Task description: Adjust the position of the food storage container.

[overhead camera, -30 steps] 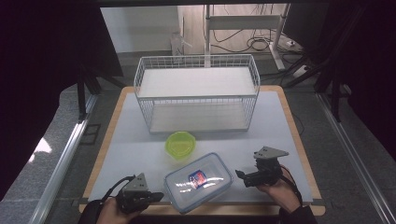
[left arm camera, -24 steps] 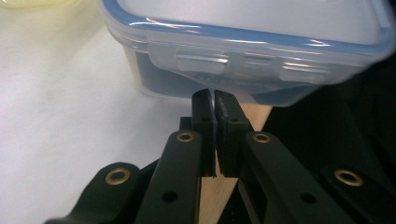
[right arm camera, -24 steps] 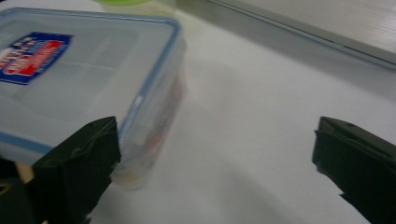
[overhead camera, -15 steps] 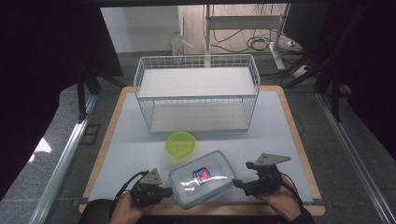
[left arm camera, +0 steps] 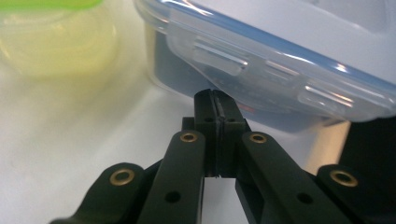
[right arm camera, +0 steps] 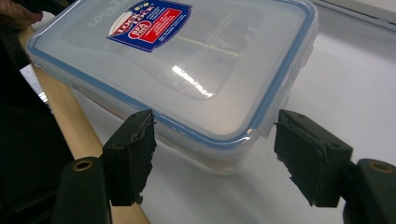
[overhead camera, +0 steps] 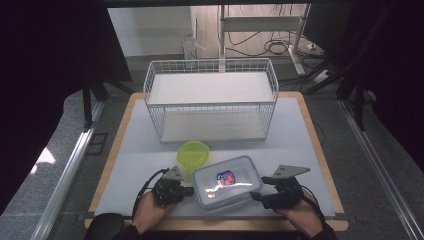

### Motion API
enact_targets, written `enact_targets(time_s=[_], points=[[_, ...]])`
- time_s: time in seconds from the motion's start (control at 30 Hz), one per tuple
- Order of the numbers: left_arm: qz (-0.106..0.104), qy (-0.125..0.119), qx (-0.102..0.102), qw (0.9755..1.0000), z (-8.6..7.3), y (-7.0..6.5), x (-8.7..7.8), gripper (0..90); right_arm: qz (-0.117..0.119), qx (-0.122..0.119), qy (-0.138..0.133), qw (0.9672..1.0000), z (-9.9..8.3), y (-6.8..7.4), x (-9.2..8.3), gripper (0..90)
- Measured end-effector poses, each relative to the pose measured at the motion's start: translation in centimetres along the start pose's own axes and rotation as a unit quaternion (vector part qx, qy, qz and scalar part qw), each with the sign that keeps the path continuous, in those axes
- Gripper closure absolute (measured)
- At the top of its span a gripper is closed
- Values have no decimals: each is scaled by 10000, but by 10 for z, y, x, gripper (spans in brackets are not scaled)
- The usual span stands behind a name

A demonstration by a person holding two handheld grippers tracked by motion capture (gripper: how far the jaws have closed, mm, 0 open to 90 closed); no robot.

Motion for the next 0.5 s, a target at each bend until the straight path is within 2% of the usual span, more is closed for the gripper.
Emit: enact_targets(time_s=[0.2, 0.27, 0.3, 0.37, 0.5], points=[[6, -66, -75, 10000, 17, 8, 10, 898, -237, 65, 53, 9997, -3, -9, -5, 287], [-22, -82, -76, 9999, 18, 8, 11, 897, -215, 115, 35, 9997, -4, -11, -6, 292], [-19, -79, -98, 9999, 17, 8, 8, 896, -204, 120, 48, 9997, -4, -11, -6, 294], [120, -117, -11, 9999, 16, 7, 2, 893, -204, 88, 73, 9997, -5, -11, -7, 298], [273, -501, 95, 9983, 25, 7, -25, 871, -170, 131, -57, 9998, -3, -12, -12, 293]])
Point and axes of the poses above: each handheld gripper's, and its own axes: x roughly forward along the jaws, z roughly out of its top, y roughly to its left, the point moved 6 cm from there along x, roughly forward along the jaws, and after that the axes turned 8 degrees about y, right-handed, at the moved point
